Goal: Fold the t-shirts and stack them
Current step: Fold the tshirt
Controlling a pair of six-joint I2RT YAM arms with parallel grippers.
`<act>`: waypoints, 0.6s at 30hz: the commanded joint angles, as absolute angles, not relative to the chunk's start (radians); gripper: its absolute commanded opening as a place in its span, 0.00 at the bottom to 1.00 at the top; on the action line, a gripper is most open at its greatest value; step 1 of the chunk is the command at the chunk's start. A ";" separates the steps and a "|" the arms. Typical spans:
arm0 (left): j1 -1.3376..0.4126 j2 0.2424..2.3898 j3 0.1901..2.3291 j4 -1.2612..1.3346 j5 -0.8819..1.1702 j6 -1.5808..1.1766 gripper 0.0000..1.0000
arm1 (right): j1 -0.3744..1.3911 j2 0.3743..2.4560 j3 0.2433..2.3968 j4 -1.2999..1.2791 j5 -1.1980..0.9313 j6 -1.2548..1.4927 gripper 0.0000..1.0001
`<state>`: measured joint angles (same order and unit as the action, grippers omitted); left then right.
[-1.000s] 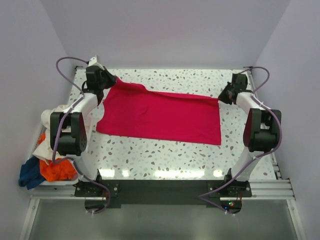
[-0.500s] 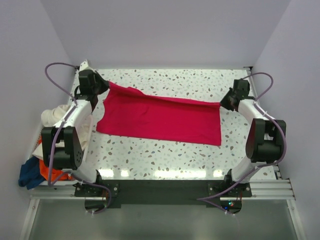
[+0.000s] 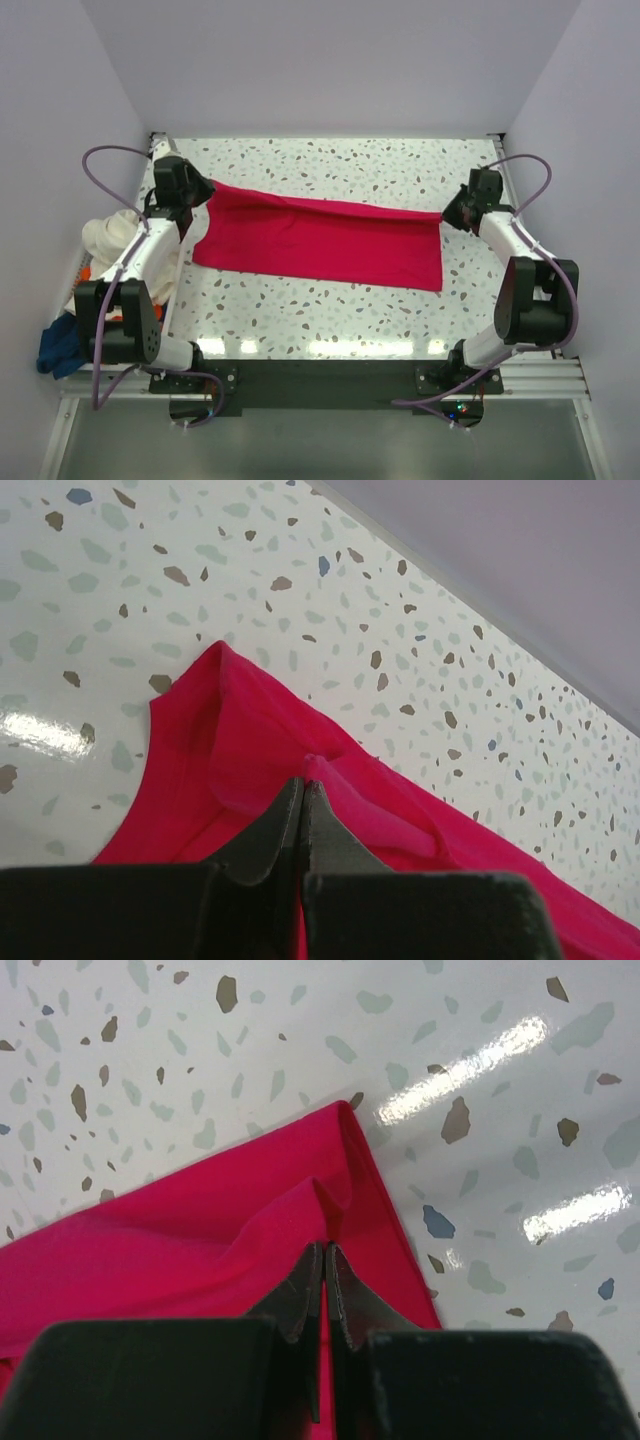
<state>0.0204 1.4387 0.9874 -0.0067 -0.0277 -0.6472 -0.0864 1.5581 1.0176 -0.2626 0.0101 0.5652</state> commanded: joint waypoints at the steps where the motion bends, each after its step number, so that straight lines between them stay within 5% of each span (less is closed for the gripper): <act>1: 0.032 1.391 0.954 0.002 -0.069 -0.687 0.00 | -0.092 1.497 0.989 -0.247 0.048 0.568 0.00; 18: 0.034 1.282 0.868 -0.071 -0.132 -0.719 0.00 | -0.092 1.442 0.900 -0.255 0.061 0.557 0.00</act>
<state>0.0204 1.3197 0.8764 -0.0738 -0.0998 -0.6998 -0.0864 1.4849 0.9115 -0.2691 0.0181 0.5636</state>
